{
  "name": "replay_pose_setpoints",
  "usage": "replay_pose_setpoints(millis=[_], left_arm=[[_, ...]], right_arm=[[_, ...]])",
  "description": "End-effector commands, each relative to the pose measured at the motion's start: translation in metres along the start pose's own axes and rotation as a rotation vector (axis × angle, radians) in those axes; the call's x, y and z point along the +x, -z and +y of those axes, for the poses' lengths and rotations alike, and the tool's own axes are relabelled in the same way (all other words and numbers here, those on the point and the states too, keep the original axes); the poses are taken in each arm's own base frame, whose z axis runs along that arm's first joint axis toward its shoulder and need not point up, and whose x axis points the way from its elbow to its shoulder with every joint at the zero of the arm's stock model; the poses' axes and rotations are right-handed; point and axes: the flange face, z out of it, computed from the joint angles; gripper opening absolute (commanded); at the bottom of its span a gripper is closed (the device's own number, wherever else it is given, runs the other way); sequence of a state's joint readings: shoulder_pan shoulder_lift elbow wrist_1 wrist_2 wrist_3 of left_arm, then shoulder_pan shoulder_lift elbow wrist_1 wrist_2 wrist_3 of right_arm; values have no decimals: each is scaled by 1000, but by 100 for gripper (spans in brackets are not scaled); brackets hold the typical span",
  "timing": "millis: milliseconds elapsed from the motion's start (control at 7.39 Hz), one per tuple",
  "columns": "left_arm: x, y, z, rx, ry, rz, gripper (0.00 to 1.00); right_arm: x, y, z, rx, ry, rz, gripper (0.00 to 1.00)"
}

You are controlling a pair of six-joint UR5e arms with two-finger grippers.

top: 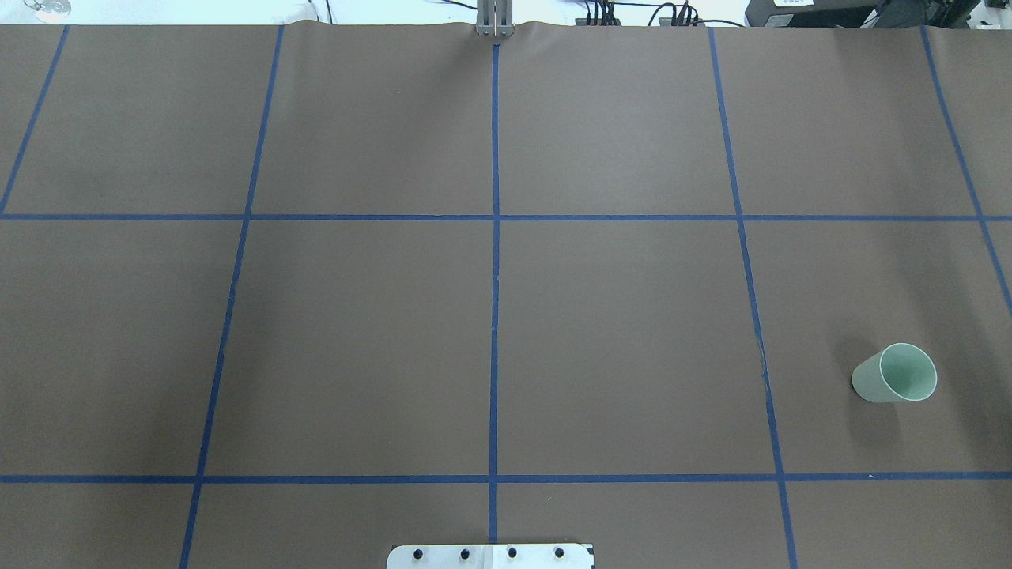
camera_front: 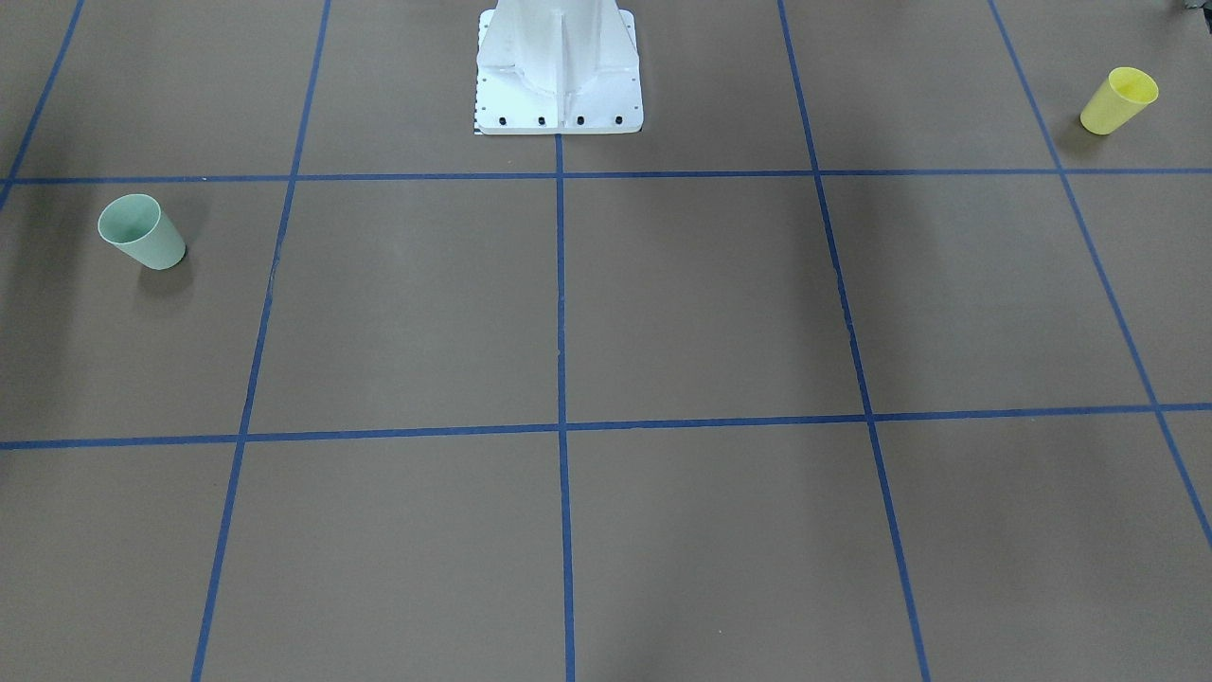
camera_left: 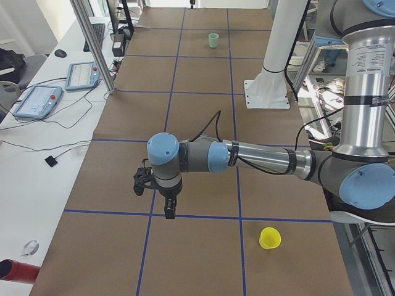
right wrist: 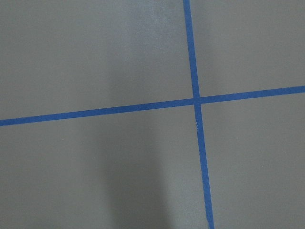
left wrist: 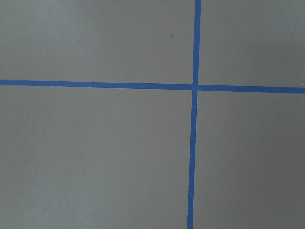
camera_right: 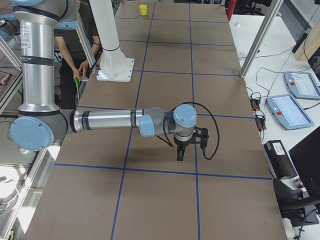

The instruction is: Transfer and stack yellow cup on green cup

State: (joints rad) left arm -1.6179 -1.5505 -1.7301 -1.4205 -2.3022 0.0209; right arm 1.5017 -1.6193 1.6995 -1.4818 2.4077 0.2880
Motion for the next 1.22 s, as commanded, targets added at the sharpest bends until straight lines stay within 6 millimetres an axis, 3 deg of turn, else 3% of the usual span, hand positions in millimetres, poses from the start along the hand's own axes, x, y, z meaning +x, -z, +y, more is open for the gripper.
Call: replay_pose_setpoints(millis=[0, 676, 1082], left_arm=[[5, 4, -2, 45, -43, -2, 100], [2, -1, 5, 44, -43, 1, 100], [6, -5, 11, 34, -13, 87, 100]], right_arm=[[-2, 2, -1, 6, 0, 2, 100], [-2, 2, -1, 8, 3, 2, 100], [-6, 4, -4, 13, 10, 0, 100]])
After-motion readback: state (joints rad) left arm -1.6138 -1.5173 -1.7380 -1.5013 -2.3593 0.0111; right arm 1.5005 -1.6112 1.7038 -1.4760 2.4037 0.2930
